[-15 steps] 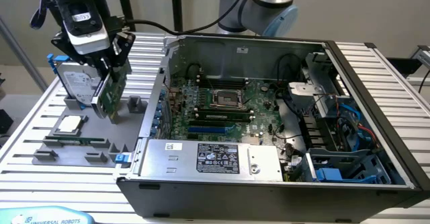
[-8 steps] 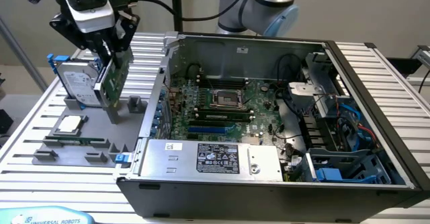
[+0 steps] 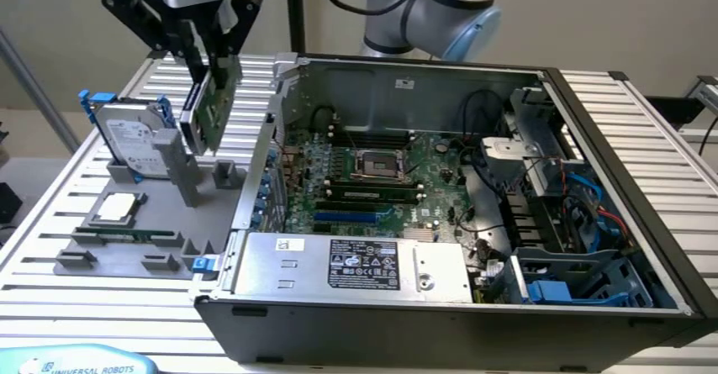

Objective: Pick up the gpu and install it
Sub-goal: 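Pick up the gpu and move the gpu toward the slot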

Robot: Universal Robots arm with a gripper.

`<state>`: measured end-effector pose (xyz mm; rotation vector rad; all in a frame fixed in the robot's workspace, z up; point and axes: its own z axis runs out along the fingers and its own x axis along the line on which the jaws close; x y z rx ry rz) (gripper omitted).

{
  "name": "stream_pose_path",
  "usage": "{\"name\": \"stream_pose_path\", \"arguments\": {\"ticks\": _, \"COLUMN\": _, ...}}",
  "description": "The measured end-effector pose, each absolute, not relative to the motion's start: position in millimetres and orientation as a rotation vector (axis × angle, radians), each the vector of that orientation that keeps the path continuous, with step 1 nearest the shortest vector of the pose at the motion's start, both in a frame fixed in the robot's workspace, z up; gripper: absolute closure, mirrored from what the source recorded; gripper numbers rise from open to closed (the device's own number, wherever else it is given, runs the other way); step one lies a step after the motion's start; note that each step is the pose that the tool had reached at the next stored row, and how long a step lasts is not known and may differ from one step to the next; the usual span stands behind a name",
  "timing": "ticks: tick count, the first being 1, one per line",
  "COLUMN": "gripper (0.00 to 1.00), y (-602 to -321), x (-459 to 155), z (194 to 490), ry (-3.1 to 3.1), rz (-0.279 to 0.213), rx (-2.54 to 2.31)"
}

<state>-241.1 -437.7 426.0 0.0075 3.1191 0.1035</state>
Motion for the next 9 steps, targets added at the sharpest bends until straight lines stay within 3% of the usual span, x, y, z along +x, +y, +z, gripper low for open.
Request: {"name": "stream_pose_path", "arguments": {"ticks": 9, "gripper": 0.73, "y": -437.7, "x": -199.9, "z": 442.6, "ry": 3.138, "rz": 0.104, "rx": 0.009}}
